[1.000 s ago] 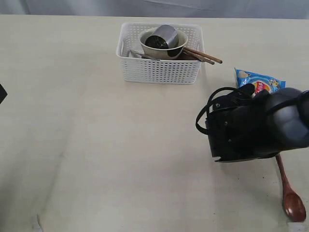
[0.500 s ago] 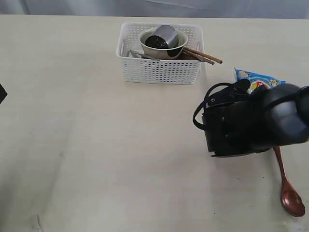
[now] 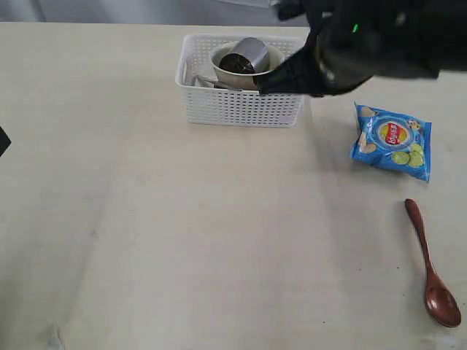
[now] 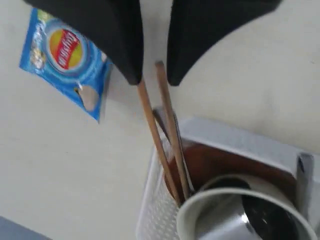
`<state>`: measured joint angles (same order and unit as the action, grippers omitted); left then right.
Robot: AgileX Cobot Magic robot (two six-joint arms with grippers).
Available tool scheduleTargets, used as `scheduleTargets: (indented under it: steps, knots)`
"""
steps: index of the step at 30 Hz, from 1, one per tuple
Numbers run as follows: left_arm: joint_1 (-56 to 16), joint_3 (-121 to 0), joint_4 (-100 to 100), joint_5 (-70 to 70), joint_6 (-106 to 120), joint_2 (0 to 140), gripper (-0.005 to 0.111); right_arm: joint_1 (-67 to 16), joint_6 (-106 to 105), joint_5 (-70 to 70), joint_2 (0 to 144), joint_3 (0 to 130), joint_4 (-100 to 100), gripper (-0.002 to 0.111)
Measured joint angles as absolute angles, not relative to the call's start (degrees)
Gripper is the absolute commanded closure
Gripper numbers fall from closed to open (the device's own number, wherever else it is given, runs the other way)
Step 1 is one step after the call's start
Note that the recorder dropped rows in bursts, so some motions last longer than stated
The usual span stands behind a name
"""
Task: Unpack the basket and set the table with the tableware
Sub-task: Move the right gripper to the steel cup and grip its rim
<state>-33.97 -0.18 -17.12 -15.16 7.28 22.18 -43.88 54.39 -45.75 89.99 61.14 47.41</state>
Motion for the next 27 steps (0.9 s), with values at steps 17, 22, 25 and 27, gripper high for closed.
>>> scheduleTargets:
  steps: [17, 22, 25, 27]
  knots:
    - [-33.97, -0.18, -17.12, -15.16, 7.28, 22.18, 0.107, -29.58, 0.7, -33.69, 109.47, 85.37, 15.18, 0.063]
    - [-33.97, -0.18, -17.12, -15.16, 7.28, 22.18, 0.107, -31.9, -3.21, -29.62, 112.7, 85.46, 17.46, 0.056]
    - [-33.97, -0.18, -17.12, -15.16, 7.28, 22.18, 0.107, -33.53, -3.13, -28.02, 114.25, 85.46, 20.19, 0.056]
    - [-33.97, -0.18, -17.12, -15.16, 7.28, 22.18, 0.107, -34.43, -1.75, -26.84, 115.04, 85.46, 22.87, 0.056]
